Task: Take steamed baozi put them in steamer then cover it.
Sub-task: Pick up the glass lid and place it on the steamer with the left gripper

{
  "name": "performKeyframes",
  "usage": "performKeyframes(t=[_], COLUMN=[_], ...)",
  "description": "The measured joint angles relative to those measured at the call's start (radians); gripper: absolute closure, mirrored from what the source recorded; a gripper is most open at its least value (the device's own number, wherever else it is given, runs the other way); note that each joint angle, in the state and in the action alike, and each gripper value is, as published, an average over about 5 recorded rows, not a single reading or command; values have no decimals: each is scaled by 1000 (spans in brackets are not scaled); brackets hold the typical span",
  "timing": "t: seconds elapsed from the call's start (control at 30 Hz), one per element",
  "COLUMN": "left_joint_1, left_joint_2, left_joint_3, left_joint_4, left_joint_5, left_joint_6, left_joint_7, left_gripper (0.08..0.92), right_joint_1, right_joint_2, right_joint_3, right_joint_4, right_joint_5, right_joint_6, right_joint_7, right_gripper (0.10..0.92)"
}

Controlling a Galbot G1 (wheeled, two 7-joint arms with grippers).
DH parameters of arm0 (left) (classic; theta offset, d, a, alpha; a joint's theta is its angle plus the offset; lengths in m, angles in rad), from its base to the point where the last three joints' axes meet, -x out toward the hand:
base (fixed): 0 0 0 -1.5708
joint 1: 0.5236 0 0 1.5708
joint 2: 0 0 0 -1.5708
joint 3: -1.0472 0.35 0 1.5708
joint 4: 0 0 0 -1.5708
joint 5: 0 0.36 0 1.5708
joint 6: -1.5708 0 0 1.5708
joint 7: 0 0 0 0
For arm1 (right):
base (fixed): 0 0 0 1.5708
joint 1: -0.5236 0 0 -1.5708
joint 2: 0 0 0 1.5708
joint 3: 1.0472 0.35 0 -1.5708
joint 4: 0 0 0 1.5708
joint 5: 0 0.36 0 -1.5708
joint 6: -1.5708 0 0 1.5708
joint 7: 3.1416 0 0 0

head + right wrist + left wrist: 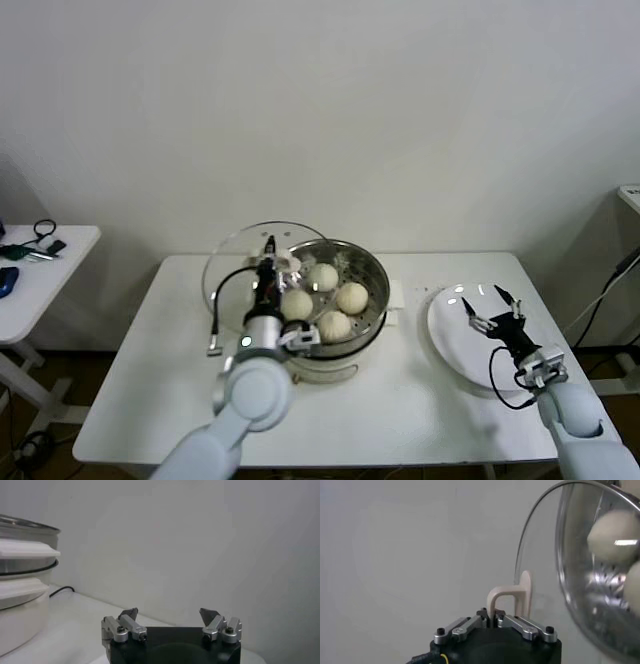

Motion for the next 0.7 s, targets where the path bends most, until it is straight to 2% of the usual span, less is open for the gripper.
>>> performKeyframes(t=[0.33,0.7], left_joint_1=[-61,-71], left_joint_2=[-162,-226], left_joint_3=[83,100], left_joint_4=[110,193], left_joint_5=[48,85], left_joint_6=[-1,0], left_joint_7=[5,29], left_gripper=[848,848], right_joint_1=[-14,-16], right_joint_2=[3,9], right_joint_3=[20,28], right_joint_4=[-9,-18], right_joint_5=[-6,-8], right_joint_6=[8,13], right_joint_7=[-8,-15], right_gripper=[203,203])
